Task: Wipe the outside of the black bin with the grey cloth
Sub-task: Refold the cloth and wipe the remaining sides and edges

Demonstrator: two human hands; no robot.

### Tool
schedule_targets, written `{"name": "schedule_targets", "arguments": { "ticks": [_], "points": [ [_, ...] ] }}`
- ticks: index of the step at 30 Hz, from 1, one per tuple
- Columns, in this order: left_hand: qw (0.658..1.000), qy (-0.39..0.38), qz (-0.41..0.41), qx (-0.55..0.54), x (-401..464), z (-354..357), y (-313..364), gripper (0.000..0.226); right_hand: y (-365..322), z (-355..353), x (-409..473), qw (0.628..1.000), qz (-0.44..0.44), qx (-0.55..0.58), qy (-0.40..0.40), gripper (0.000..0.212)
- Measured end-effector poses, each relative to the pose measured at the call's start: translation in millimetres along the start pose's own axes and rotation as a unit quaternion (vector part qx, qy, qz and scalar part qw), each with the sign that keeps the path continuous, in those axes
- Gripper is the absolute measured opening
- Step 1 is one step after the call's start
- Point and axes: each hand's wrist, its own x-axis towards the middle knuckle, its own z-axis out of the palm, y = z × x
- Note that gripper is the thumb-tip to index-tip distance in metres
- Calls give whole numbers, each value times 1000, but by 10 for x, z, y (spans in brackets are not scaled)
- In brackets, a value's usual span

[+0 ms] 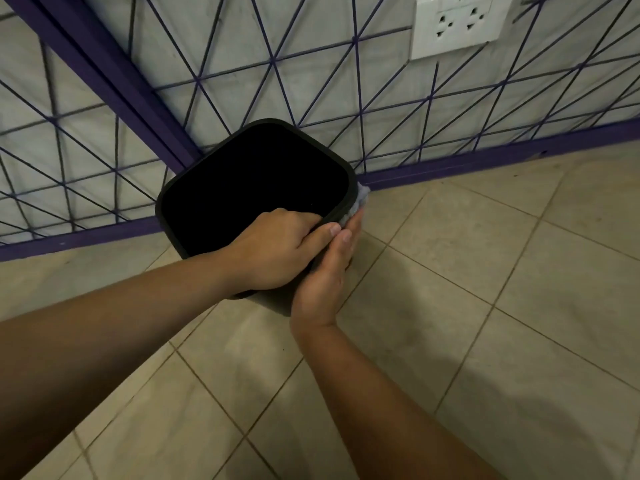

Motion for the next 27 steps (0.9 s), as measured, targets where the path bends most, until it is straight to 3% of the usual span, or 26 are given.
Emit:
{"name": "schedule_targets", "arguments": {
  "ticks": [2, 6, 9, 11, 15, 17, 21, 27],
  "points": [
    [1000, 1, -1, 16, 9, 1, -1, 41, 47, -109, 262, 999, 35, 24, -1, 62],
    [1000, -8, 5, 22, 2, -1, 22, 38, 126, -433, 665, 975, 222, 0, 20, 62],
    [1000, -8, 8, 17, 3, -16, 18, 41, 155, -527, 550, 955, 288, 69, 14, 58],
    [1000, -6, 8, 17, 3, -12, 6, 43, 143, -430, 365, 962, 265, 64, 8, 51],
    [1000, -3, 13, 11, -7, -5, 4, 38, -63, -133, 228, 998, 48, 18, -25, 65],
    [1000, -6, 9, 7, -16, -3, 15, 35, -97, -128, 420, 997, 77, 0, -11, 67],
    [1000, -7, 15, 11, -40, 10, 43, 40, 75, -484, 752, 973, 231, 12, 0, 70],
    [999, -2, 31, 11, -38, 1, -17, 50, 581, -445, 377, 945, 308, 73, 79, 76]
  ]
}}
